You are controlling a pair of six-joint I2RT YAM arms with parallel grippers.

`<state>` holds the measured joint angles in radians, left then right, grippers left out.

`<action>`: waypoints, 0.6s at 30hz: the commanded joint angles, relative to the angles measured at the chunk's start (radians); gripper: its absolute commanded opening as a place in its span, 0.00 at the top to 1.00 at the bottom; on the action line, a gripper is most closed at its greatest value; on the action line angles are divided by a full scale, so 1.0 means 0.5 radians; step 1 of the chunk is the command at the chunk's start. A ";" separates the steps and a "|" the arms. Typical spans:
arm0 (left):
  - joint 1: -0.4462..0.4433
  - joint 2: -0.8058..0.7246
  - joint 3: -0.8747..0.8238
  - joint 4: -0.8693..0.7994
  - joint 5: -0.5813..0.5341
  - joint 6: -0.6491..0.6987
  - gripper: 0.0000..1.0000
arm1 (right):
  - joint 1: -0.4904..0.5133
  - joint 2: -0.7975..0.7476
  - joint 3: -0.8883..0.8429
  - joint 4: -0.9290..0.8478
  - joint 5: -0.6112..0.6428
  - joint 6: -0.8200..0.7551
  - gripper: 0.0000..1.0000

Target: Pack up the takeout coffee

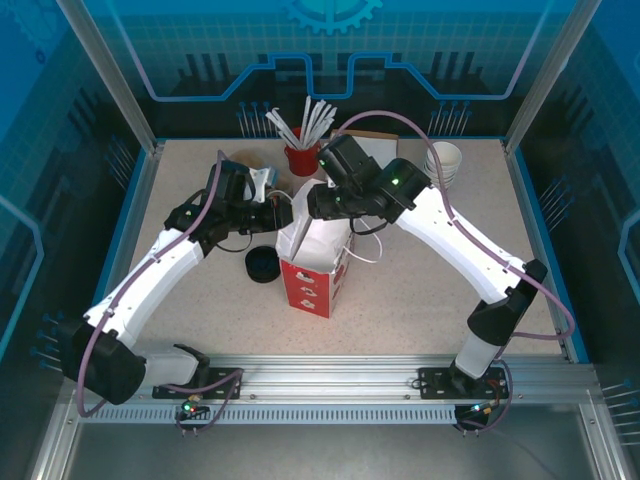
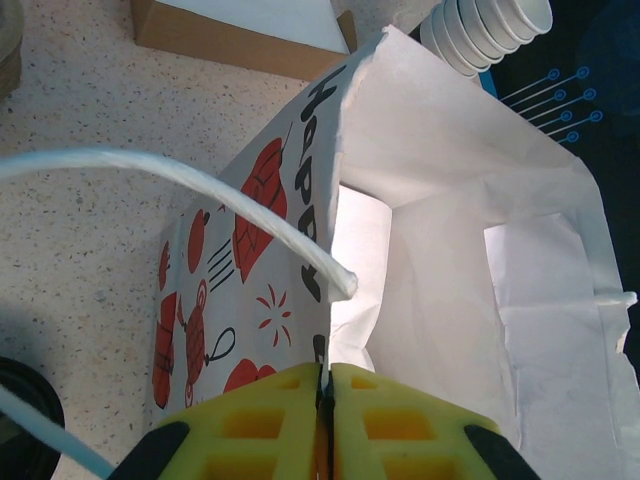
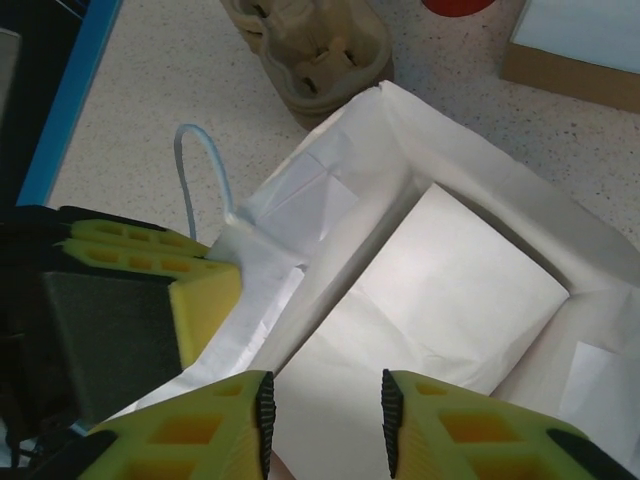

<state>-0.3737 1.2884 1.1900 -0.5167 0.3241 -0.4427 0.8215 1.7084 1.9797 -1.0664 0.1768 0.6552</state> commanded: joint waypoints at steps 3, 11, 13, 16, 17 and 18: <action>-0.046 0.056 -0.020 0.074 0.011 -0.126 0.91 | -0.112 -0.103 0.114 -0.033 -0.137 -0.106 0.64; -0.161 0.143 0.003 0.236 -0.152 -0.338 0.94 | -0.315 -0.291 0.125 -0.060 -0.135 -0.192 0.63; -0.188 0.168 0.016 0.275 -0.204 -0.385 0.94 | -0.384 -0.348 0.090 -0.054 -0.153 -0.198 0.63; -0.214 0.207 0.048 0.320 -0.267 -0.440 0.95 | -0.491 -0.437 0.014 -0.029 -0.177 -0.203 0.64; -0.227 0.223 0.064 0.330 -0.289 -0.438 0.95 | -0.525 -0.470 -0.018 -0.016 -0.192 -0.201 0.64; -0.238 0.237 0.086 0.328 -0.318 -0.443 0.95 | -0.558 -0.496 -0.047 -0.002 -0.204 -0.206 0.64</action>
<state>-0.4747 1.3834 1.1946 -0.3721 0.2249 -0.6258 0.5735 1.4986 1.9896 -1.0679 0.1066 0.5735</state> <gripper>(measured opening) 0.055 0.363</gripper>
